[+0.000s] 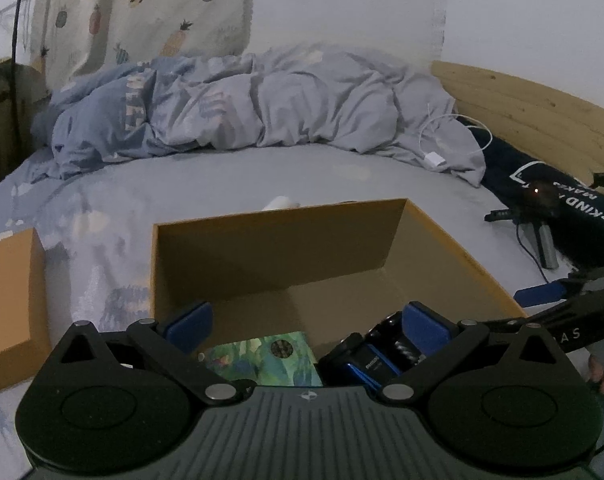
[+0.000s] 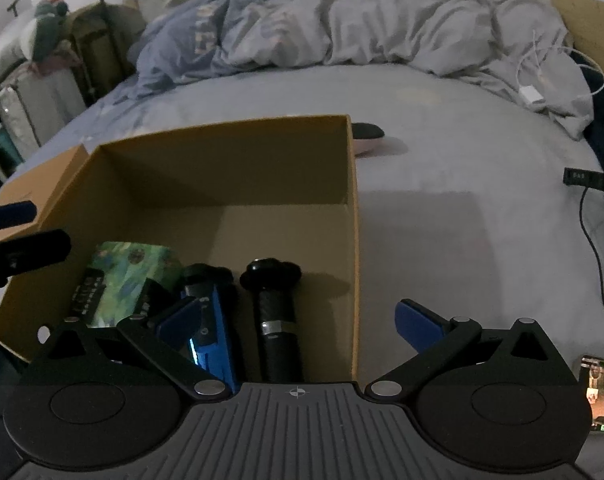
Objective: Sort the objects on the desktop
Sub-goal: 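Withdraw the left gripper up out of the cardboard box, then move the right gripper toward the yellow bottle on the bed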
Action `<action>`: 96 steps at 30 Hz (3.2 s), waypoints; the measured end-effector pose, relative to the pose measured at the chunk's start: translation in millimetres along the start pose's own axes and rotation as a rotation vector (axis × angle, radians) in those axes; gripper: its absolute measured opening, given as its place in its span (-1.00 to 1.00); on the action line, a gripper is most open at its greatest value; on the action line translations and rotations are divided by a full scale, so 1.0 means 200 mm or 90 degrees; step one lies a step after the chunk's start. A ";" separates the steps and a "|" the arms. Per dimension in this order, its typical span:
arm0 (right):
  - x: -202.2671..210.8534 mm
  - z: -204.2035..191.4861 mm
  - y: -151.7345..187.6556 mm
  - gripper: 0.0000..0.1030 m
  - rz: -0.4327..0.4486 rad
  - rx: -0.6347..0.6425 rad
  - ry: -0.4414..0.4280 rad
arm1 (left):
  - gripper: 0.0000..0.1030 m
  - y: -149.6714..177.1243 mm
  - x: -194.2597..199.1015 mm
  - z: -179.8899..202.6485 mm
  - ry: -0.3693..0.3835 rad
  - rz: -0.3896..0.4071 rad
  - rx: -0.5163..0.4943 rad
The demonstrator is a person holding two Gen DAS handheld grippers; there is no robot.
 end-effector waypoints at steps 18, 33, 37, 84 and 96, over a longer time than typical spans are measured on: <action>-0.04 0.03 -0.01 1.00 -0.012 -0.008 -0.012 | 1.00 0.02 -0.03 -0.04 0.012 -0.019 0.040; -0.05 -0.03 -0.04 1.00 -0.022 -0.032 -0.028 | 1.00 -0.02 0.02 -0.12 0.005 -0.009 0.084; -0.05 -0.02 -0.10 1.00 -0.036 -0.073 -0.036 | 1.00 -0.05 0.03 -0.18 -0.007 -0.006 0.107; -0.79 -0.31 -1.27 0.98 -0.157 0.289 -0.233 | 1.00 -0.48 -0.91 -0.90 -0.054 -0.202 0.180; -1.21 -0.27 -1.18 0.80 -0.283 0.371 -0.265 | 0.99 -0.41 -1.15 -0.90 0.029 -0.277 0.016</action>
Point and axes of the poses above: each gripper's, at about its wrist camera, not at the fingertips, and x roughly against the way its jaws point, z to its right, y to its underside, the point moved 2 cm from there along -x, roughly the way its jaws point, and after that the axes turned 3 degrees about -x, right-handed, at the moved point
